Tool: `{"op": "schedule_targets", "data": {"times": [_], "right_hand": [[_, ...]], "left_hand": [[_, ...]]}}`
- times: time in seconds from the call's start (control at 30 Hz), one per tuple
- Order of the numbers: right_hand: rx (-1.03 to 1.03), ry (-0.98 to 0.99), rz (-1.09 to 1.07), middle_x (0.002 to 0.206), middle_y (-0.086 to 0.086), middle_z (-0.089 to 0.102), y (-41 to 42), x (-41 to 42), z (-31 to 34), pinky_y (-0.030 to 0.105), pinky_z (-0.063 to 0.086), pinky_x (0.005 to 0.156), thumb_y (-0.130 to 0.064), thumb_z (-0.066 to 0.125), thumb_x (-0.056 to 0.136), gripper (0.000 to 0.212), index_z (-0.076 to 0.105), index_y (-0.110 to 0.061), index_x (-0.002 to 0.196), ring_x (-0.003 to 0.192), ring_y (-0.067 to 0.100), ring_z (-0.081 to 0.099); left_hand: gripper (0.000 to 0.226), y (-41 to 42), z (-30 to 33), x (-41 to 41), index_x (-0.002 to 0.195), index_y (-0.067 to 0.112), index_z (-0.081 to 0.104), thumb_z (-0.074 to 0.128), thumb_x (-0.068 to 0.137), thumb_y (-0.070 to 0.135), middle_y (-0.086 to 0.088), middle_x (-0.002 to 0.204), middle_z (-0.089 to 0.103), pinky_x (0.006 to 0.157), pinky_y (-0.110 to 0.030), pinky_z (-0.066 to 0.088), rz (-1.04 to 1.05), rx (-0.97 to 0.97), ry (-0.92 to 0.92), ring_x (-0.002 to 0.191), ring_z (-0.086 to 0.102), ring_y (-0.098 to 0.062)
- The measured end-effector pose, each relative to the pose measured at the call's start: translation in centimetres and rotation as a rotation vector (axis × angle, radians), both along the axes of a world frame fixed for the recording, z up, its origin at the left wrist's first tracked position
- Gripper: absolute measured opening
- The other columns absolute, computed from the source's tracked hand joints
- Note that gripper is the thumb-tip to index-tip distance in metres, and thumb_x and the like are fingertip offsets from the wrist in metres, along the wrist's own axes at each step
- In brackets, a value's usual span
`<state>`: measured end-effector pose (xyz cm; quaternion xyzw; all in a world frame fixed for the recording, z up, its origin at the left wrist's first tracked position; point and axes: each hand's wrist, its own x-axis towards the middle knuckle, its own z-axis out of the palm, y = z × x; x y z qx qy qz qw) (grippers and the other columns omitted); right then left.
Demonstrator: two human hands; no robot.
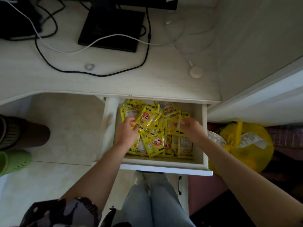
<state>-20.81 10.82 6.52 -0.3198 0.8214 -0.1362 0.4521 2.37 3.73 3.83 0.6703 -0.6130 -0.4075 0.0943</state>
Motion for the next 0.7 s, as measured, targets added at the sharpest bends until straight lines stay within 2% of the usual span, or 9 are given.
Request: {"op": "schedule_targets", "data": {"times": [0.07,0.13,0.2,0.3,0.33,0.43,0.57,0.63,0.7], "right_hand": [[-0.011,0.024,0.029,0.114,0.01,0.063,1.3,1.1,0.7,0.025,0.042,0.064,-0.022,0.046,0.096,0.036,0.052,-0.013,0.131,0.086,0.024,0.062],[-0.035,0.037,0.024,0.105,0.007,0.064,2.8,2.4,1.1,0.023,0.042,0.055,-0.02,0.045,0.095,0.036,0.053,-0.013,0.13,0.073,0.016,0.058],[-0.053,0.042,0.007,0.106,0.008,0.065,4.5,3.9,1.6,0.023,0.042,0.052,-0.018,0.045,0.094,0.036,0.053,-0.014,0.13,0.069,0.015,0.057],[-0.062,0.056,-0.016,0.111,0.01,0.066,7.2,6.3,2.4,0.028,0.047,0.065,-0.018,0.045,0.095,0.035,0.054,-0.015,0.128,0.078,0.021,0.059],[-0.067,0.059,-0.024,0.11,0.009,0.066,8.2,7.0,2.6,0.031,0.047,0.068,-0.019,0.045,0.095,0.035,0.054,-0.015,0.128,0.081,0.023,0.06],[-0.086,0.054,-0.099,0.106,0.006,0.065,10.7,8.8,2.8,0.029,0.043,0.069,-0.02,0.047,0.093,0.033,0.055,-0.015,0.125,0.087,0.021,0.059],[-0.094,-0.119,-0.341,0.092,0.001,0.069,13.7,10.1,2.1,0.042,0.054,0.078,-0.02,0.054,0.09,0.024,0.062,-0.012,0.111,0.093,0.025,0.066],[-0.077,-0.188,-0.493,0.085,0.001,0.071,14.9,10.5,1.7,0.041,0.053,0.078,-0.02,0.053,0.09,0.022,0.065,-0.006,0.101,0.086,0.024,0.066],[-0.049,-0.243,-0.618,0.084,0.005,0.069,15.8,10.7,1.3,0.04,0.051,0.077,-0.018,0.051,0.092,0.027,0.062,0.003,0.103,0.082,0.025,0.062]], "left_hand": [[0.033,1.4,0.7,1.3,0.122,0.011,0.057,0.062,0.088,0.01,-0.004,0.109,0.067,0.084,-0.034,0.053,0.015,0.012,0.011,0.096,0.061,-0.017],[0.03,2.9,1.1,2.6,0.118,0.013,0.058,0.061,0.088,0.011,-0.003,0.105,0.068,0.081,-0.034,0.052,0.031,0.021,0.03,0.092,0.062,-0.016],[0.025,4.7,1.6,3.8,0.115,0.014,0.059,0.062,0.09,0.015,0.0,0.101,0.067,0.075,-0.026,0.048,0.023,0.012,0.054,0.088,0.06,-0.012],[0.02,7.1,2.2,5.9,0.11,0.014,0.061,0.062,0.09,0.014,0.002,0.099,0.065,0.066,-0.009,0.041,0.025,-0.002,0.132,0.088,0.059,-0.009],[0.019,7.9,2.2,6.7,0.108,0.015,0.061,0.063,0.09,0.013,0.001,0.099,0.066,0.069,-0.011,0.044,0.05,0.011,0.181,0.09,0.061,-0.012],[0.013,9.8,2.4,8.9,0.096,0.023,0.061,0.06,0.09,0.011,-0.005,0.094,0.071,0.08,-0.039,0.056,0.151,0.074,0.303,0.091,0.067,-0.023],[0.012,12.4,2.8,10.9,0.086,0.021,0.063,0.057,0.094,0.016,-0.001,0.085,0.072,0.071,-0.03,0.053,0.186,0.241,0.343,0.091,0.069,-0.023],[0.011,13.2,2.7,11.6,0.086,0.017,0.064,0.056,0.094,0.018,0.0,0.085,0.072,0.07,-0.028,0.05,0.179,0.33,0.338,0.095,0.069,-0.025],[0.014,13.8,2.4,12.2,0.092,0.013,0.065,0.055,0.095,0.022,-0.001,0.088,0.072,0.073,-0.029,0.05,0.186,0.411,0.294,0.096,0.068,-0.024]]}}
